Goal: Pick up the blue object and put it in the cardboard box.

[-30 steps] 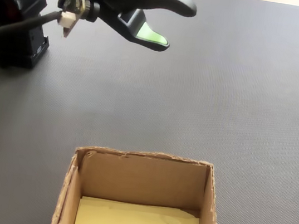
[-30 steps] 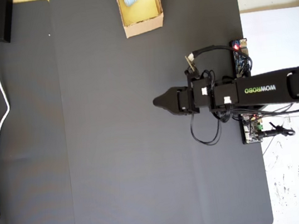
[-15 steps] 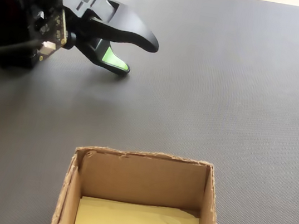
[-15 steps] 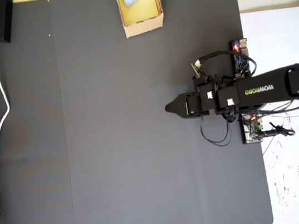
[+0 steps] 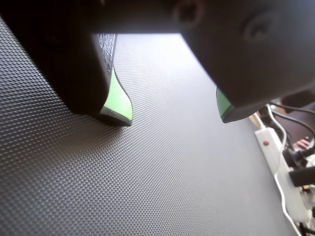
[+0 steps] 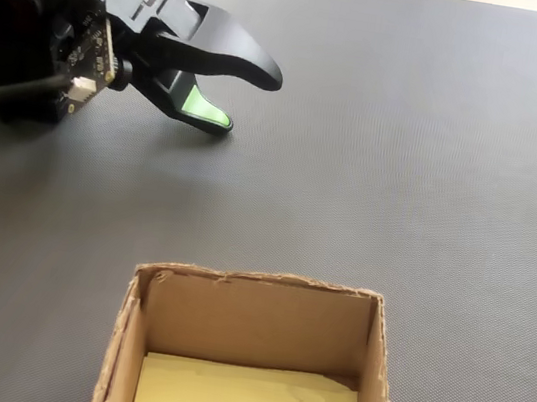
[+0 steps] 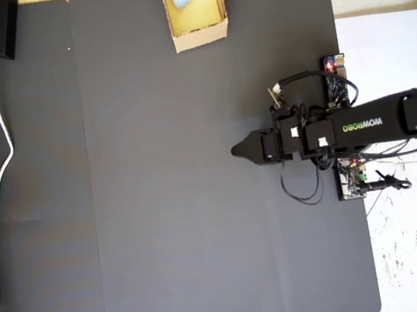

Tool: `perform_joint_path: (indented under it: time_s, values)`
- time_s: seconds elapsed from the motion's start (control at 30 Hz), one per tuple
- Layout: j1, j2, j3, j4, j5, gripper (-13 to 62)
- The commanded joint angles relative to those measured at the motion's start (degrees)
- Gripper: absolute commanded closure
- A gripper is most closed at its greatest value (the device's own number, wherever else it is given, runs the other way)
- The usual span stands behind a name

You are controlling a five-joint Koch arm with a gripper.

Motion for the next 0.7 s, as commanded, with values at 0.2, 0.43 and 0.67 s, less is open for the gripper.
perform_joint_path:
  time_s: [0.2,0.43,0.67]
  values:
    - [0.62,5.45,2.55,5.71,1.67,15.2]
    - [0.7,5.45,2.64,5.71,1.58,15.2]
    - [0.79,5.45,2.64,5.71,1.58,15.2]
